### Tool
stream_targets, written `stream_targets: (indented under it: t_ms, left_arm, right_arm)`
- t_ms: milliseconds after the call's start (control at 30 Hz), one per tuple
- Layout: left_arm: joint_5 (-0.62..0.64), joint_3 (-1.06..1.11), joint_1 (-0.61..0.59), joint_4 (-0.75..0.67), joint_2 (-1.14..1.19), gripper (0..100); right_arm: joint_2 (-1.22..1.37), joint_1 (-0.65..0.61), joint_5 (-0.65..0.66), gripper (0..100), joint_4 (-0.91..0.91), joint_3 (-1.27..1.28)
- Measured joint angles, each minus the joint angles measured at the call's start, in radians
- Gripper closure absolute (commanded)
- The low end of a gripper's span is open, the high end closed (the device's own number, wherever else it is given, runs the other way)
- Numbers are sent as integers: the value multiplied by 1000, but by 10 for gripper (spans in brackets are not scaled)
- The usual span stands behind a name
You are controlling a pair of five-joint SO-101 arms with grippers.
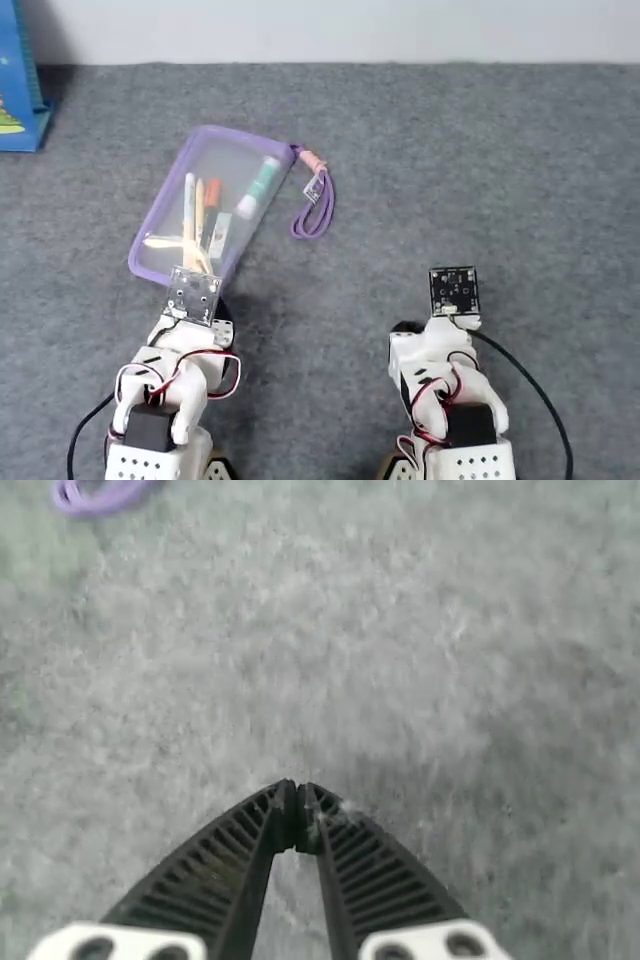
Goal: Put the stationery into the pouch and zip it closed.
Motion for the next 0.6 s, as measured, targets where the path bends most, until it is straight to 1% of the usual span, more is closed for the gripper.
stream_targets:
  t_ms: [33,200,400,533,600]
  left_arm:
    - [0,0,0,5,0,987]
    - [-2,0,0,133,0,987]
    - [-2,0,0,152,0,987]
    - [-2,0,0,216,0,987]
    - [-2,0,0,221,0,987]
  right_arm:
    - [0,0,0,986,9,0]
    - [0,0,-3,987,41,0]
    - [0,0,-8,987,100,0]
    - [0,0,-8,987,137,0]
    - [0,0,-8,987,146,0]
